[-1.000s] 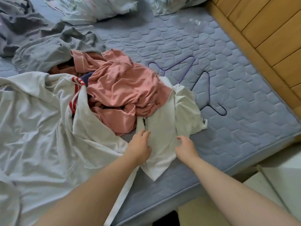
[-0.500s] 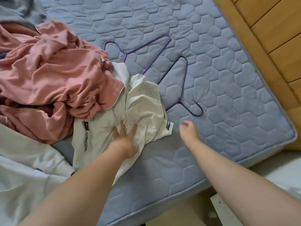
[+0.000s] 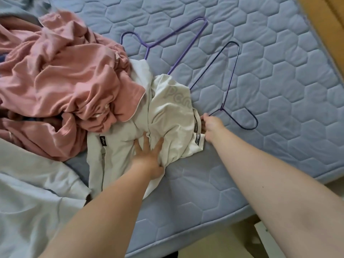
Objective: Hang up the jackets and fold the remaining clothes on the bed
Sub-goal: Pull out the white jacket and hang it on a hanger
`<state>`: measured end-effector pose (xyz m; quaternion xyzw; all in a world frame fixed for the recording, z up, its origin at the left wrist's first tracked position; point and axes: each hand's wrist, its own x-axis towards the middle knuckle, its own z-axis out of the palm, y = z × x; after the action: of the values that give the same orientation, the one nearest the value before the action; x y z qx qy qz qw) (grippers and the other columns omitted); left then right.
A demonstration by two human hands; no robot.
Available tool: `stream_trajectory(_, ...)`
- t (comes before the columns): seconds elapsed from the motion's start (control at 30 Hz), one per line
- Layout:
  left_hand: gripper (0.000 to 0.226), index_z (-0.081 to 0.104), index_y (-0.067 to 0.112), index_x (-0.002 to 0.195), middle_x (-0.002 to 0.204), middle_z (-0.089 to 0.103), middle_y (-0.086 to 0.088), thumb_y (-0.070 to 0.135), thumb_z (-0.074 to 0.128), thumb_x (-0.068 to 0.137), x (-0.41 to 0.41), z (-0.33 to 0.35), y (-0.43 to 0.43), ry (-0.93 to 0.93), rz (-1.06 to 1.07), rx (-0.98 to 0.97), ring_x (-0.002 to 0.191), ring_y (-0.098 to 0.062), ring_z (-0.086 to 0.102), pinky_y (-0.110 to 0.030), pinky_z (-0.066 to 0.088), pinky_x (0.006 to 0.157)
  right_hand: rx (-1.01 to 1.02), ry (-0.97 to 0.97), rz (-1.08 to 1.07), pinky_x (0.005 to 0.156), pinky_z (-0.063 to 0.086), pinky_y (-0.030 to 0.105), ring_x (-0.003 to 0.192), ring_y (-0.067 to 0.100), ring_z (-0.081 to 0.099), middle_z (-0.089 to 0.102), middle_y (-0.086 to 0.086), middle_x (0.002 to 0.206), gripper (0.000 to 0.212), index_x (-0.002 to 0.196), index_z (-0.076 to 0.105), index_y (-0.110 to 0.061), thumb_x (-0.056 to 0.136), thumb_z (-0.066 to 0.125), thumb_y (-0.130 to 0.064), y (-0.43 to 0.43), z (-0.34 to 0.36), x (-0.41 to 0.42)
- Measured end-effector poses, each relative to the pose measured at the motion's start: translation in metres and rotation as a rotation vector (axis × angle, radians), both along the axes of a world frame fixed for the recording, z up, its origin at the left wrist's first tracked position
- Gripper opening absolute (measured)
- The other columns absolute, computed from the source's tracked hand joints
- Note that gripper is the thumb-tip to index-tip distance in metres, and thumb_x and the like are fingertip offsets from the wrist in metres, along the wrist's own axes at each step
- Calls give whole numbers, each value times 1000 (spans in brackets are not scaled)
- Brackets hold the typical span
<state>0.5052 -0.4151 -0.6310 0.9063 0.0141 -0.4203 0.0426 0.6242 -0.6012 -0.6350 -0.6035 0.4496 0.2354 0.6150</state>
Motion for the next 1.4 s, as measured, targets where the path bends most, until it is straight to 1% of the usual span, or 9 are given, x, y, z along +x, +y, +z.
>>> stream_trajectory(0.3, 84, -24, 35, 147, 153, -27, -20, 48, 40, 95, 12, 23, 2, 75, -120, 31, 144, -39, -18, -44, -3, 118, -313, -75, -204, 42, 46, 25, 33, 9, 51, 47, 9, 69, 30, 71, 42, -13, 101, 38, -15, -87, 36, -55)
stream_trajectory(0.37, 76, -19, 38, 148, 155, -27, -14, 42, 37, 96, 12, 29, 0, 95, -70, 15, 144, -39, -14, -45, 2, 119, -571, -71, -17, 46, 51, 32, 61, 24, 64, 54, 15, 77, 28, 72, 45, -11, 100, 39, -15, -95, 52, -72)
stream_trajectory(0.43, 73, -12, 38, 150, 157, -23, -11, 36, 37, 96, 7, 33, 1, 91, -20, -19, 145, -40, -9, -45, 8, 119, -802, -93, 251, 62, 40, 35, 87, 36, 60, 58, 22, 89, 32, 67, 40, -11, 99, 39, -14, -92, 74, -93)
stream_trajectory(0.53, 73, -3, 33, 152, 159, -16, -10, 30, 42, 95, -9, 44, 2, 79, 17, -101, 146, -39, 1, -43, 15, 118, -925, -136, 473, 64, 28, 34, 93, 40, 56, 62, 24, 97, 23, 82, 50, -5, 99, 39, -14, -70, 109, -126)
stream_trajectory(0.67, 74, 7, 24, 153, 159, -4, -12, 24, 51, 93, -22, 74, 3, 27, 37, -263, 140, -37, 25, -37, 29, 111, -885, -198, 515, 60, 30, 33, 77, 33, 51, 62, 15, 88, 21, 91, 56, -6, 99, 38, -15, -15, 137, -155)
stream_trajectory(0.87, 76, 9, 23, 153, 161, -2, -9, 16, 53, 91, -38, 118, 78, -138, 108, -408, 143, -30, 22, -35, 32, 108, -852, -394, 443, 60, 30, 34, 82, 36, 57, 65, 17, 85, 22, 90, 57, -6, 100, 41, -18, 103, 163, -179)
stream_trajectory(1.13, 74, 15, 21, 153, 160, 4, -8, 11, 52, 89, -122, 135, 313, -249, 315, -279, 143, -28, 22, -37, 31, 110, -849, -606, 568, 55, 26, 34, 64, 29, 44, 51, 6, 69, 18, 88, 53, -7, 99, 42, -16, 305, 179, -216)
stream_trajectory(1.27, 74, 11, 24, 153, 161, 3, -6, 16, 51, 91, -175, 125, 422, -233, 453, -212, 143, -29, 23, -41, 33, 109, -801, -649, 694, 62, 37, 38, 78, 37, 57, 64, 16, 84, 19, 98, 57, -7, 99, 41, -17, 410, 178, -235)
stream_trajectory(1.4, 68, 18, 21, 151, 156, 16, -5, 17, 52, 92, -215, 115, 502, -297, 582, -173, 138, -31, 29, -39, 36, 103, -771, -676, 698, 64, 28, 35, 88, 40, 57, 65, 21, 94, 20, 100, 59, -3, 98, 43, -15, 499, 176, -243)
